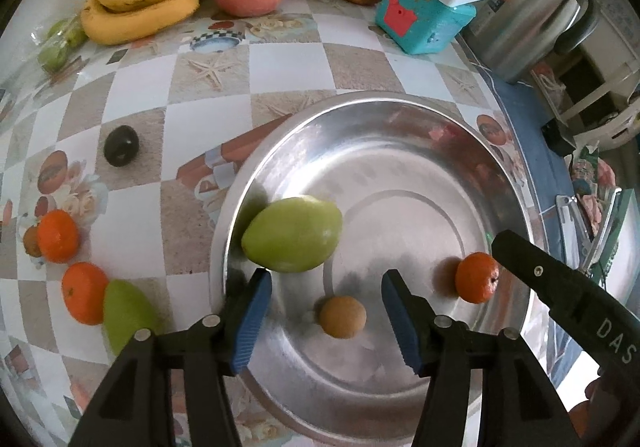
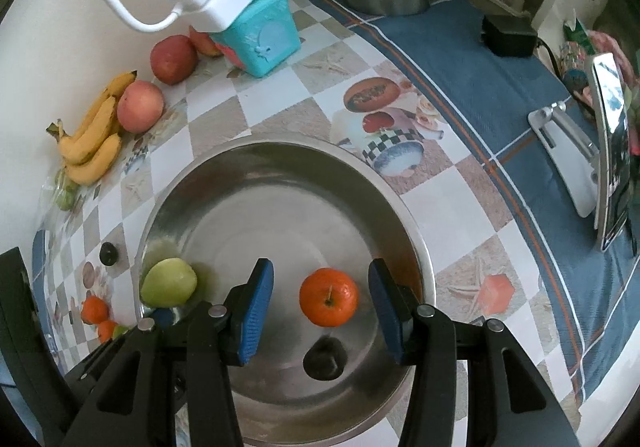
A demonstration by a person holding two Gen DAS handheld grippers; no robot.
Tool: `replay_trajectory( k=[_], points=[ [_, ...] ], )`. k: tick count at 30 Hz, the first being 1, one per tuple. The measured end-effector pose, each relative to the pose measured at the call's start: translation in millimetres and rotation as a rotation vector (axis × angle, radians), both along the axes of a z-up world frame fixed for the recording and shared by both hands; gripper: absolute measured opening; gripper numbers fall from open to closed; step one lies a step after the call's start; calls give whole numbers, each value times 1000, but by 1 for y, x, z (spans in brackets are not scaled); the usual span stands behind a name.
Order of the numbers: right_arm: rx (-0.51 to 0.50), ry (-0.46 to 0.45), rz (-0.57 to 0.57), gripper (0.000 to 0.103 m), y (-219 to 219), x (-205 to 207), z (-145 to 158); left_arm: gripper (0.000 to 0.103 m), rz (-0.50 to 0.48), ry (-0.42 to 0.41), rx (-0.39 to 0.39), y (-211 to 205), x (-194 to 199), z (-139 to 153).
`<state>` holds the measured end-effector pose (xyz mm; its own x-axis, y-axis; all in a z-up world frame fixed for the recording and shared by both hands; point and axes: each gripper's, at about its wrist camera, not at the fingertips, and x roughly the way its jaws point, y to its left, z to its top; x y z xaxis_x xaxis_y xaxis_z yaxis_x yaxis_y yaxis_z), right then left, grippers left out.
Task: Organize fruits
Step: 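Withdraw both open tools from the bowl back toward the fruit row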
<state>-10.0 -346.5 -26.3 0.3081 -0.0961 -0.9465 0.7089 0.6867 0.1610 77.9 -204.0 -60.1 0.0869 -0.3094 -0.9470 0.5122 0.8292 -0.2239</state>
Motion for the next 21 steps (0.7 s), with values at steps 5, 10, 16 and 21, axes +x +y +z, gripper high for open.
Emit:
replay_trajectory(
  k=[5, 10, 16, 21],
  points=[
    [-20, -9, 10, 51, 3, -1, 8, 62, -6, -1, 4, 3, -3, 9],
    [-37, -18, 19, 51, 6, -4, 17, 62, 7, 1, -8, 13, -4, 19],
    [-64, -34, 23, 51, 12, -8, 28, 62, 48, -23, -17, 32, -6, 31],
    [-84, -48, 34, 51, 20, -12, 36, 62, 123, -76, 24, 54, -2, 40]
  ],
)
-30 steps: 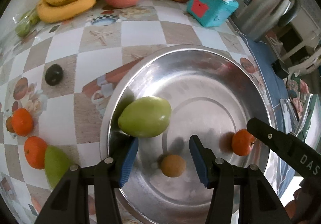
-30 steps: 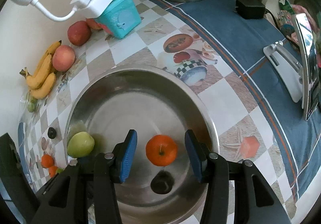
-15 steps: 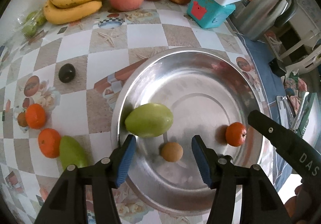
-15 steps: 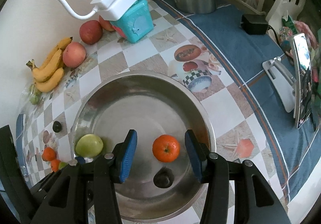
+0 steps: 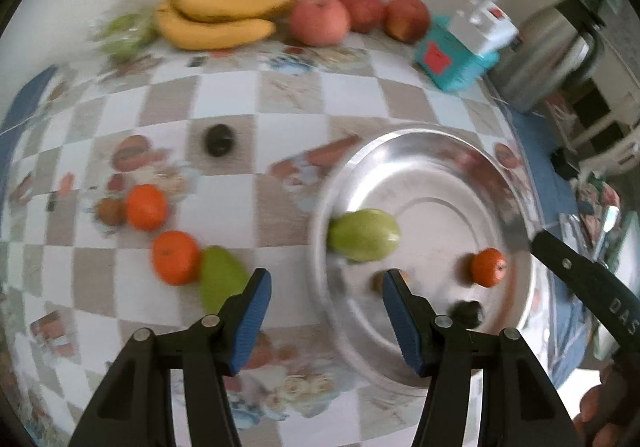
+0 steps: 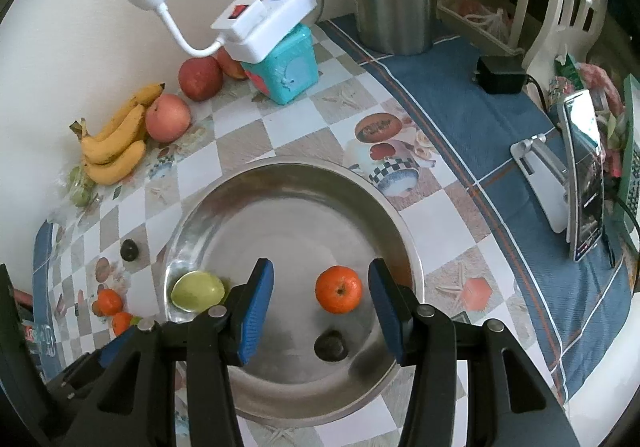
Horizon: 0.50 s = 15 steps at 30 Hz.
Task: Organize fruits
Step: 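Withdraw both open tools from the bowl back toward the fruit row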
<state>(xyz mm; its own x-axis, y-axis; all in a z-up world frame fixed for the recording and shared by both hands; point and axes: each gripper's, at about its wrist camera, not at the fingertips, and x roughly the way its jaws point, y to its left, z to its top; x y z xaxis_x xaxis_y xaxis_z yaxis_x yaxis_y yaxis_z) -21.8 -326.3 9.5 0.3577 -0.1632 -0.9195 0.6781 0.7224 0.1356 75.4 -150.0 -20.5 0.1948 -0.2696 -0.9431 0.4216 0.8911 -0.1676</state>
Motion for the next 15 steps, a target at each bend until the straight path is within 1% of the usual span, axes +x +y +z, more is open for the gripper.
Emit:
replay_trajectory(
  k=[3, 8, 15],
  points=[
    [-8, 1, 7, 51, 5, -2, 1, 62, 49, -21, 10, 15, 4, 4],
    [-10, 15, 24, 51, 13, -3, -2, 62, 116, -56, 6, 38, 10, 12],
    [-19, 22, 54, 51, 22, 1, -2, 62, 196, -62, 16, 64, 16, 13]
  ],
)
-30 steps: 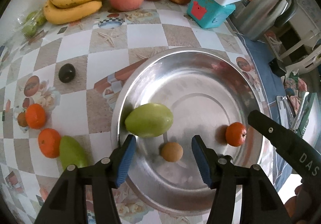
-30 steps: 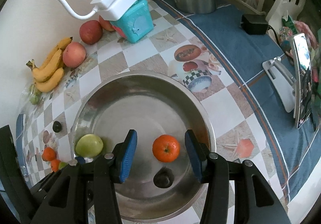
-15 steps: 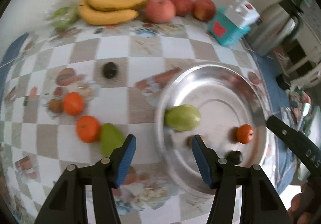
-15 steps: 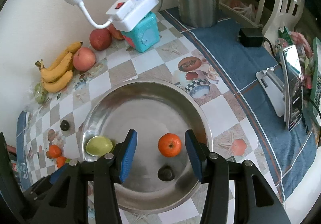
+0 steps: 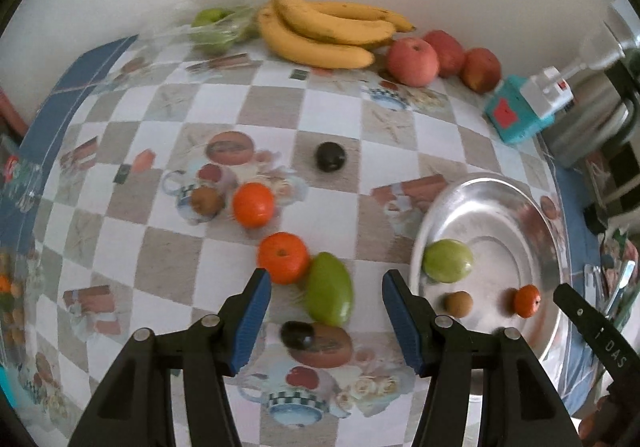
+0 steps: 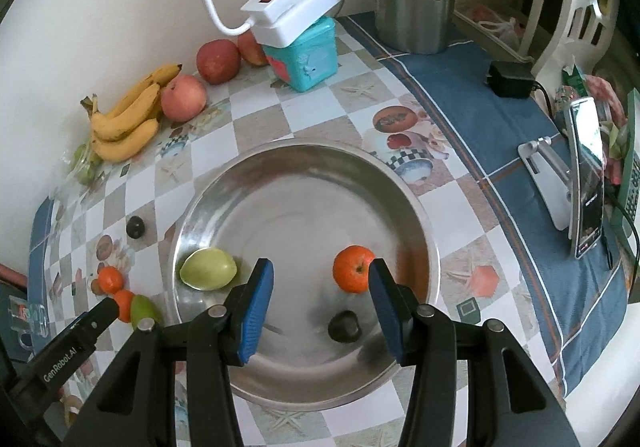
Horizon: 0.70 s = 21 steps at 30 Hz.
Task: Organize fruits
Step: 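Withdraw both open tools from the bowl back toward the fruit row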
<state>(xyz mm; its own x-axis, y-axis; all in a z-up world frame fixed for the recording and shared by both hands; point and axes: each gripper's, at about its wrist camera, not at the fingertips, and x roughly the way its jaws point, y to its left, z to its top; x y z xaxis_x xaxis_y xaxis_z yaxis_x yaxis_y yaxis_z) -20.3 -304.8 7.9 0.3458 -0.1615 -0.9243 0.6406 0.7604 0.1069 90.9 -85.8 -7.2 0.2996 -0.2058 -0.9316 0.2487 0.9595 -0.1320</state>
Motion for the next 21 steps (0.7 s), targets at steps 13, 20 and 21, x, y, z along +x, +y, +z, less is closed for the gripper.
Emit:
replay_trajectory(
  k=[13, 20, 21],
  points=[
    [-20, 28, 57, 51, 18, 13, -3, 85, 117, -33, -11, 41, 4, 10],
    [-18, 40, 76, 68, 23, 17, -10, 103, 141, -32, 0, 45, 5, 4],
    [-15, 40, 76, 72, 23, 17, -11, 103, 141, -34, 1, 45, 6, 3]
  ],
)
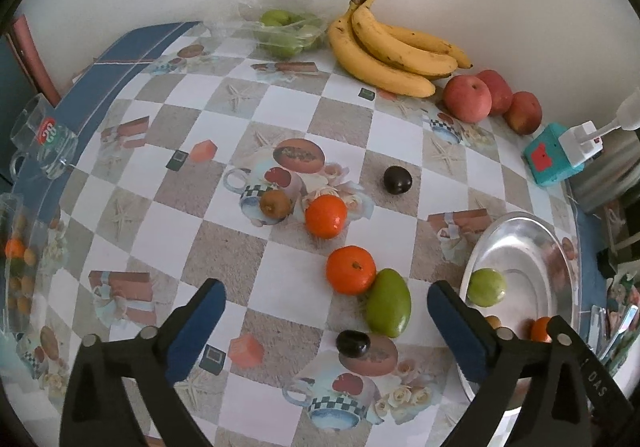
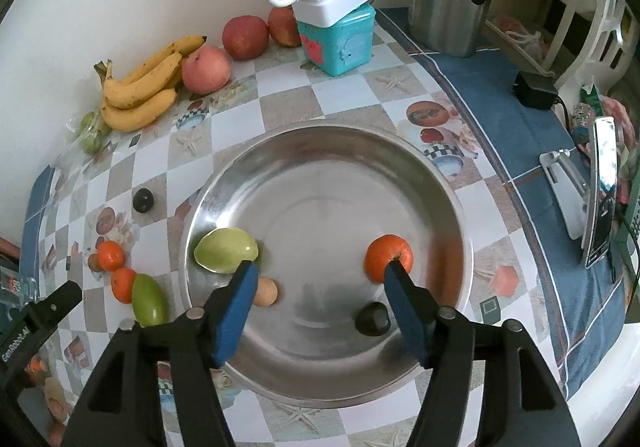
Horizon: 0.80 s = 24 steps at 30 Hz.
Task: Organize fruits
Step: 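Withdraw both open tools from the bowl back toward the fruit row, then move the right tool over the green fruit while the left tool approaches the dark plum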
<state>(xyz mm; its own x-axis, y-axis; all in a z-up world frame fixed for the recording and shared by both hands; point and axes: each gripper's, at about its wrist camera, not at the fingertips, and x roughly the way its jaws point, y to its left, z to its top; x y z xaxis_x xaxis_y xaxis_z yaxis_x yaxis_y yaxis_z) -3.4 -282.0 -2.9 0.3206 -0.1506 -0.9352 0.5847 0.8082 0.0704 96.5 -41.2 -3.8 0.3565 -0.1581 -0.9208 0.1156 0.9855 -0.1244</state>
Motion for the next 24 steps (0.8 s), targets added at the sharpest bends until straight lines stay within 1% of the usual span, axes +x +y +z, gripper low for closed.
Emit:
replay_trajectory(
  k=[2, 6, 10, 16, 20, 24],
  points=[
    [8, -1, -3, 76, -1, 0, -2, 103, 1, 1, 4, 1, 1, -1],
    [10, -13, -10, 94, -1, -1, -4, 103, 5, -3, 18, 2, 2, -2],
    [-10, -17, -11, 94, 0, -1, -3, 103, -2, -7, 21, 3, 3, -2],
    [2, -23, -4, 94, 5, 1, -6, 103, -4, -21, 41, 9, 7, 1],
    [19, -25, 41, 94, 16, 7, -9, 103, 2, -36, 74, 18, 12, 3],
    [20, -10, 84, 94, 32, 14, -12, 103, 30, -40, 90, 31, 16, 4]
  ],
)
